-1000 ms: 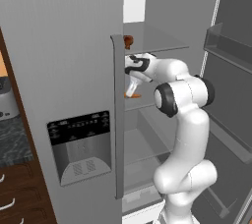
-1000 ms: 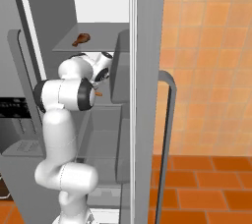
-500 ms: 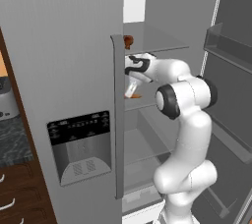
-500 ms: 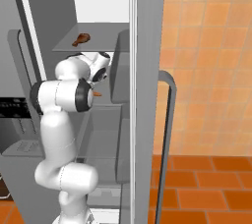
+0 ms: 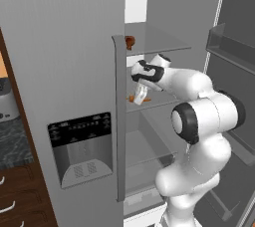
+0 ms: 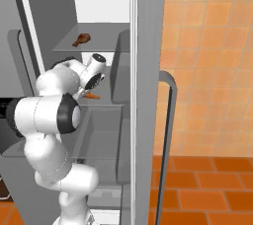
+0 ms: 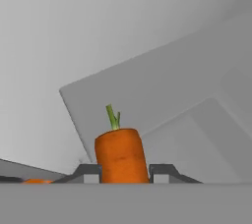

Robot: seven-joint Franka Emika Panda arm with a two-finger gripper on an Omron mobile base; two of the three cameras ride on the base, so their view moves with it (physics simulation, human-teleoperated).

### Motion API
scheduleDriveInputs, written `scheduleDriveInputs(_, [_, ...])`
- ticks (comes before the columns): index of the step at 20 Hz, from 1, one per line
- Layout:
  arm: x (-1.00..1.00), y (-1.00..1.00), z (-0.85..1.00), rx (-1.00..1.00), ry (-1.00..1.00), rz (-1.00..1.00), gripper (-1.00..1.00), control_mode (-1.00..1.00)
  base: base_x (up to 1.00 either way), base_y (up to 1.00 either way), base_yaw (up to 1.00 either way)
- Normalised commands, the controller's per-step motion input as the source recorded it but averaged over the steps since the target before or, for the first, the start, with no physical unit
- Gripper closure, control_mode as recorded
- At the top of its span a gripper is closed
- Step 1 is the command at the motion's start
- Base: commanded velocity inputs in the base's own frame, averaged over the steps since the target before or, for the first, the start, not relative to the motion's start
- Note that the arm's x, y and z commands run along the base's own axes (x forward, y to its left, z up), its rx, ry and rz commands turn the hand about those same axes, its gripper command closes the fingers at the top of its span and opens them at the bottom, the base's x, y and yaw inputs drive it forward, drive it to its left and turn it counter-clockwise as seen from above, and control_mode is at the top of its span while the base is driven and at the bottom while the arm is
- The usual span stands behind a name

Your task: Place one carrot and one chicken drumstick in each tupperware on the nearby counter, to pack two identical lunches.

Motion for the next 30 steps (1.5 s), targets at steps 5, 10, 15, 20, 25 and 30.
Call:
scheduleDriveInputs(5, [-0.94, -0.20, 0.99, 0.00, 0.03, -0.14, 1.00, -1.00, 0.00, 0.00, 0.00])
scheduleDriveInputs(10, [-0.98, -0.28, 0.85, 0.00, 0.02, -0.18, 1.00, -1.00, 0.00, 0.00, 0.00])
scheduleDriveInputs(15, [-0.78, -0.08, 0.53, 0.00, 0.22, -0.30, 1.00, -1.00, 0.00, 0.00, 0.00])
scheduleDriveInputs(20, [-0.88, 0.00, 0.34, 0.00, 0.29, -0.38, 1.00, -1.00, 0.00, 0.00, 0.00])
scheduleDriveInputs(25, [-0.99, 0.00, 0.10, 0.00, -0.01, -0.23, 1.00, -1.00, 0.00, 0.00, 0.00])
scheduleDriveInputs(30, [-0.68, 0.06, 0.00, 0.00, 0.00, -0.07, 1.00, 1.00, -0.16, 0.13, -0.02])
